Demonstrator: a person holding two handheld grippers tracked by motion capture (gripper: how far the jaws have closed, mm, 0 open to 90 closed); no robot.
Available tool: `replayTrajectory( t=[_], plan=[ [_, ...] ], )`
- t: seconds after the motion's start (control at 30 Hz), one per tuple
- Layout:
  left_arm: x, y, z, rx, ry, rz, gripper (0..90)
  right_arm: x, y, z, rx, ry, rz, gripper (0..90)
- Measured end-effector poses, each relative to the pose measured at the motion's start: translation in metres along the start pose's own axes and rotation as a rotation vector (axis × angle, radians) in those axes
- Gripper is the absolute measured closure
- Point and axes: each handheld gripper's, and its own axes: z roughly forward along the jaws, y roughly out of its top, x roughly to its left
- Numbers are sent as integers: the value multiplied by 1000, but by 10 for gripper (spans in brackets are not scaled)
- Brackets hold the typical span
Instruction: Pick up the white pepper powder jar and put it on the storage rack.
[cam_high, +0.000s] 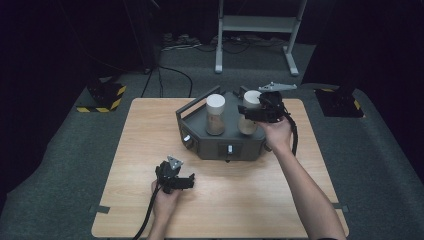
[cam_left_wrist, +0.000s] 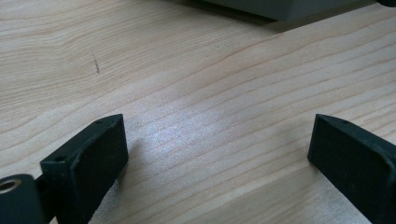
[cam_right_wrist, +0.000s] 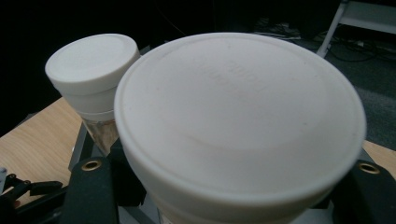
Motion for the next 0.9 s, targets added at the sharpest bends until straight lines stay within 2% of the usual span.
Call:
replayTrajectory(
  t=[0.53, 0.9],
  plan=[
    [0, 0, 0, 0, 1, 1, 50, 5, -1, 25, 40, -39, 2, 341],
    [-1, 0, 0, 1, 3, 1, 50, 6, -6, 32, 35, -50, 9, 341]
  ],
)
